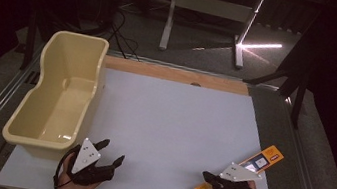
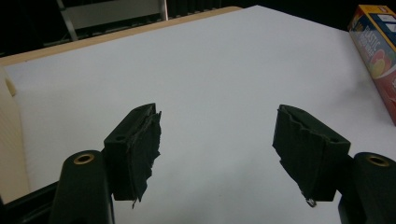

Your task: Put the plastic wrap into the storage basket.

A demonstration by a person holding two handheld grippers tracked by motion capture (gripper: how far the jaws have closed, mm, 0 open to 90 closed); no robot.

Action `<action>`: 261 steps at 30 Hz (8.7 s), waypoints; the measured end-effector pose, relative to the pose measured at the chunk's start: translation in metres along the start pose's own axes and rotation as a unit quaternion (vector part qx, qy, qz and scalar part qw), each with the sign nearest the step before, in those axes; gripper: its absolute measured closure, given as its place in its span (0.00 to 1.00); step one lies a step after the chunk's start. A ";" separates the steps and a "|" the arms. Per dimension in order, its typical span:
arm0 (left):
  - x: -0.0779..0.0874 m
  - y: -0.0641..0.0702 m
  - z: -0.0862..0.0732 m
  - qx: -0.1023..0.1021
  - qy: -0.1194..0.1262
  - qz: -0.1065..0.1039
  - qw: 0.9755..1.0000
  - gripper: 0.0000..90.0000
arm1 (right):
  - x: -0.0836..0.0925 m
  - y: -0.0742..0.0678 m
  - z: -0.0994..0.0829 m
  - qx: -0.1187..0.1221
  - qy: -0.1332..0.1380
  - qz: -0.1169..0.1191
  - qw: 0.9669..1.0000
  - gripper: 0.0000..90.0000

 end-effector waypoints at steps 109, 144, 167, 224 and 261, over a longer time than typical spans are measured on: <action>-0.005 0.002 -0.002 0.010 -0.004 -0.003 1.000 0.36 | -0.053 0.186 -0.008 0.008 -0.177 0.000 0.984 0.18; -0.003 0.003 -0.001 0.011 -0.001 -0.006 1.000 0.36 | -0.072 0.120 0.015 0.095 -0.351 0.085 0.928 0.35; -0.004 0.004 -0.001 0.011 -0.002 -0.008 1.000 0.36 | -0.082 0.109 0.017 -0.024 -0.388 0.090 0.917 0.43; -0.004 0.004 -0.001 0.010 0.003 -0.007 1.000 0.35 | -0.097 0.031 0.199 -0.189 -0.110 0.244 0.945 0.43; -0.004 0.007 -0.001 0.009 0.006 -0.007 1.000 0.33 | -0.114 0.028 0.266 -0.301 -0.038 0.293 0.907 0.43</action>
Point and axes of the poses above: each handheld gripper's, and its own axes: x roughly backward along the jaws, z roughly out of its top, y roughly to its right, the point moved 7 cm from there along -x, roughly forward along the jaws, and after that the axes turned 4 degrees about x, right-handed, at the moved point
